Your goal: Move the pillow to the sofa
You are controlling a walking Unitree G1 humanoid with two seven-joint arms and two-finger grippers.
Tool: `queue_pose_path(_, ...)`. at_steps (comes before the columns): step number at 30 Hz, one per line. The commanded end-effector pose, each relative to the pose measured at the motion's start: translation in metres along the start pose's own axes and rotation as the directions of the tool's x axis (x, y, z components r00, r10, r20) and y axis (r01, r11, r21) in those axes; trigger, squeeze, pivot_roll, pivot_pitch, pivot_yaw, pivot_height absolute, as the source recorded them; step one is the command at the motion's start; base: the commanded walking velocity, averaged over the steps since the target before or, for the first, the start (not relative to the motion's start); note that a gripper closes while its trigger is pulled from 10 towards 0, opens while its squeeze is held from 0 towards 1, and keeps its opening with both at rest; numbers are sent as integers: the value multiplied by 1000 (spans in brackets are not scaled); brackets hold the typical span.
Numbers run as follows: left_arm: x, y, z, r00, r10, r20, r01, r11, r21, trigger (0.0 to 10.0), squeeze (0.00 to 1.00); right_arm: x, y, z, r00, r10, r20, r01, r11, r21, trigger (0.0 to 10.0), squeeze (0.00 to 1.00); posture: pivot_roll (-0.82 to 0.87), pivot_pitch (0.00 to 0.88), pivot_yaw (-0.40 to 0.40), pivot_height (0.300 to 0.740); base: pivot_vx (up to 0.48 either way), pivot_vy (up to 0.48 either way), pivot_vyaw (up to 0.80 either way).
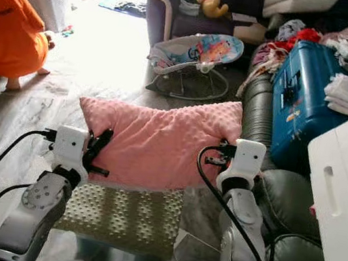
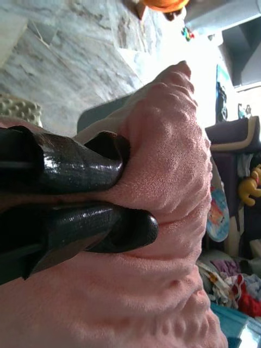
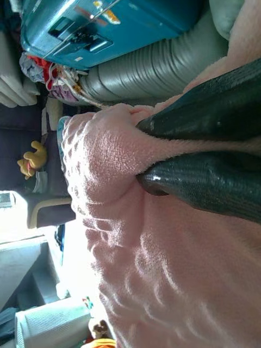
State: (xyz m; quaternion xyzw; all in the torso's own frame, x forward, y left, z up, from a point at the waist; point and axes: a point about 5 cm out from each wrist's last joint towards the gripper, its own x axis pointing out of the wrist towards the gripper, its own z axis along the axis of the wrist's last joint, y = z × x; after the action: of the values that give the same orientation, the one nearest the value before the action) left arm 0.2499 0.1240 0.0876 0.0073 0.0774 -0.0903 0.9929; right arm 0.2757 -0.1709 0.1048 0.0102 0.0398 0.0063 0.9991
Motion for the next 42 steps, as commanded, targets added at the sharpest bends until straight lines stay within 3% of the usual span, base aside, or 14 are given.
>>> queue_pose_path(1, 0, -1, 6, 1000, -11, 18, 11, 1000, 5, 10000, 0, 3, 4, 7, 999, 20, 34, -19, 1000, -16, 10000, 0, -51, 0, -3, 740, 0, 428, 0)
queue_pose_path(10, 0, -3, 6, 1000, -27, 11, 27, 1000, 4, 10000, 0, 3, 1, 6, 999, -9, 34, 9, 1000, -15, 10000, 0, -50, 0, -5, 740, 0, 128, 0)
queue_pose_path(42, -2, -4, 6, 998, -55, -4, 55, 998, 27, 10000, 0, 4, -1, -3, 999, -52, 11, 52, 999, -13, 10000, 0, -39, 0, 4, 740, 0, 480, 0)
